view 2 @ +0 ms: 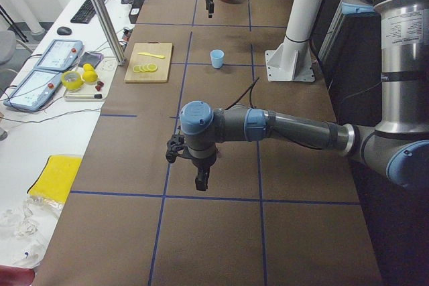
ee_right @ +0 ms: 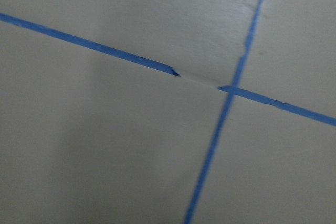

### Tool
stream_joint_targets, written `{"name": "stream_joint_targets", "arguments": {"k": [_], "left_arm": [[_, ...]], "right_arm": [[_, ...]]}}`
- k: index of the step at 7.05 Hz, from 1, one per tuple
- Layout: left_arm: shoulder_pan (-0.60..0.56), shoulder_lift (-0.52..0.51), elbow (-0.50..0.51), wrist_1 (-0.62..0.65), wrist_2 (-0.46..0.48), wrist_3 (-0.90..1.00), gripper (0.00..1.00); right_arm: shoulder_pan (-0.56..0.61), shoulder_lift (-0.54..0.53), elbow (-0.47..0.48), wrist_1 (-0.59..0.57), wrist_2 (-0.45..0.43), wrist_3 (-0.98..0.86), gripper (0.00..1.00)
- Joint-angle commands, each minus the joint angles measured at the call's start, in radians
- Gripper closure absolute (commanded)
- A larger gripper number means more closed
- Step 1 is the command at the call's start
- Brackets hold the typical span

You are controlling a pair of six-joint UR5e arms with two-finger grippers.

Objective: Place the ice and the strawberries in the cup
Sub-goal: 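Move the right gripper back toward the pink ice bowl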

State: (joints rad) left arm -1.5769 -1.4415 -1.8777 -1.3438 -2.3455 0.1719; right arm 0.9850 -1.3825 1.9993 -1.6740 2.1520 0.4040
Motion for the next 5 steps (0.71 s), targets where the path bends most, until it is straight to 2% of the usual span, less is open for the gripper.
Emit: {"name": "stream_joint_targets", "arguments": {"k": [1,3,5], "left_arm": [[0.000,0.001,-0.004,0.000,0.000,0.000,0.00],[0.000,0.000,-0.004,0.000,0.000,0.000,0.00],[0.000,0.001,-0.003,0.000,0.000,0.000,0.00]], "right_arm": [[0.284,-0.213,0.004,-0.001,0.167,-0.459,0.02],[0.380,-0.330,-0.019,0.000,0.164,-0.704,0.02],[0.385,-0.348,-0.049,0.006,0.158,-0.738,0.02]]}}
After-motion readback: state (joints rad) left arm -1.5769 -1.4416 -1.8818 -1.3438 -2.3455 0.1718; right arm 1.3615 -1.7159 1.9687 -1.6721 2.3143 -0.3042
